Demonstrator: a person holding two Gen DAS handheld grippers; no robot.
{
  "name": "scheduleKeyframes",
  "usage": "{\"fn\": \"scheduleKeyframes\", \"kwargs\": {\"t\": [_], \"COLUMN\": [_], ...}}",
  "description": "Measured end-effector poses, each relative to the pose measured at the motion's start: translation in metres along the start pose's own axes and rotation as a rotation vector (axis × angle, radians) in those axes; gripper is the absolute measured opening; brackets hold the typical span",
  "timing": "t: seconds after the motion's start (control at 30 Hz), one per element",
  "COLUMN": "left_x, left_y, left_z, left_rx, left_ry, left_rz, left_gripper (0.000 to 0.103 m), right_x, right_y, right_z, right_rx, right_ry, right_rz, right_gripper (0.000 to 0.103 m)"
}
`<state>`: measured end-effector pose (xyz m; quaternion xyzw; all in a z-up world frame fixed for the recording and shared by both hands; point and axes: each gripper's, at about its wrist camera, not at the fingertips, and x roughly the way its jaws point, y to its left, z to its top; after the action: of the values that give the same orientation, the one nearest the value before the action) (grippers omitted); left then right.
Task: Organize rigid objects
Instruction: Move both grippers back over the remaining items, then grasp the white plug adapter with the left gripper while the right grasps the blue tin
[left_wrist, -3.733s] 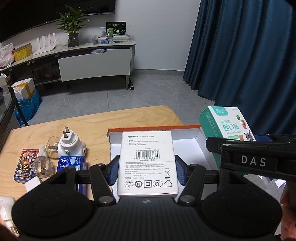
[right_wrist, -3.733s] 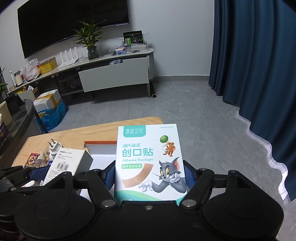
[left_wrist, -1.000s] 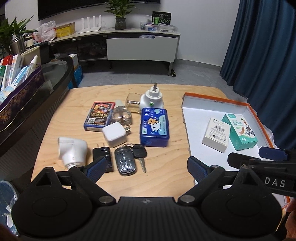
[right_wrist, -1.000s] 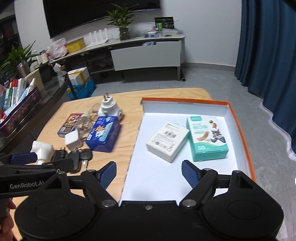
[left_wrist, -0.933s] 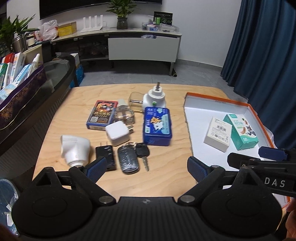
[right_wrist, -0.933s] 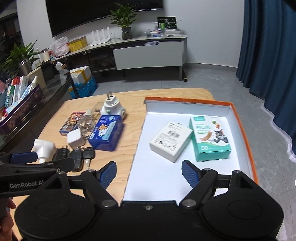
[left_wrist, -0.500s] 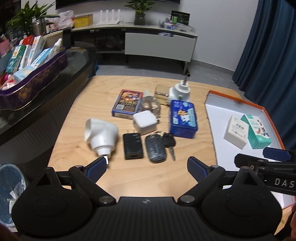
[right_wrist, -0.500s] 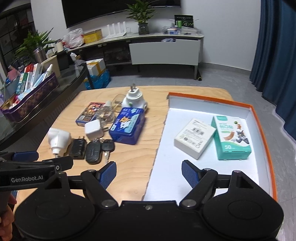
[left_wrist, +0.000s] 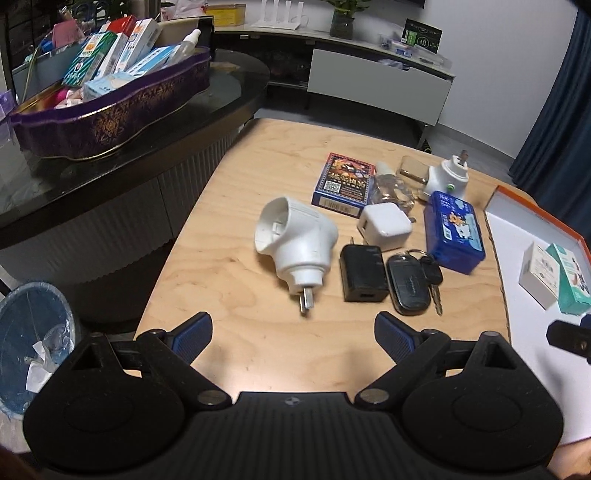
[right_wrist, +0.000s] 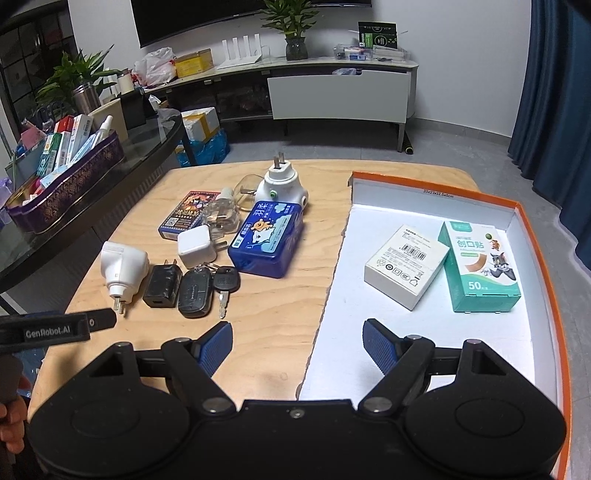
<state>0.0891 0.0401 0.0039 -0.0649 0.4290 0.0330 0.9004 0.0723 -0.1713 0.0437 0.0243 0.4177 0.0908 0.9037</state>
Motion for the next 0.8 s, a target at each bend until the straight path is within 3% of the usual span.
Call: {"fn": "scheduleKeyframes", "kwargs": {"t": [0.3,0.6,0.73,0.8], "left_x": [0.035,0.07,0.078,0.077], "left_y": [0.01,0.008,0.012,0.012], "left_z": [0.027,0.043,0.043,0.044], "left_rx": [-0.014,0.051,0.044,0.046], "left_ry": [-0.025,0.001,-0.013,-0.039], "left_rz": [0.034,0.045,0.028,0.002], "left_gripper": [0.101,0.1,0.091,0.075], "right_x": [0.007,0.018,0.025,0.029], "right_y": [-0.004,-0.003,-0.001,0.001], "right_z": [0.0,0.004,0.006,0.007], "right_rx": [0.014,0.008,0.011,0.01], "right_ry": [0.009,0.013,0.016,0.016], "right_rz": [-0.007,-0.013,-0.015,-0.012], "right_gripper": [0.092,0.092,0.092,0.092]}}
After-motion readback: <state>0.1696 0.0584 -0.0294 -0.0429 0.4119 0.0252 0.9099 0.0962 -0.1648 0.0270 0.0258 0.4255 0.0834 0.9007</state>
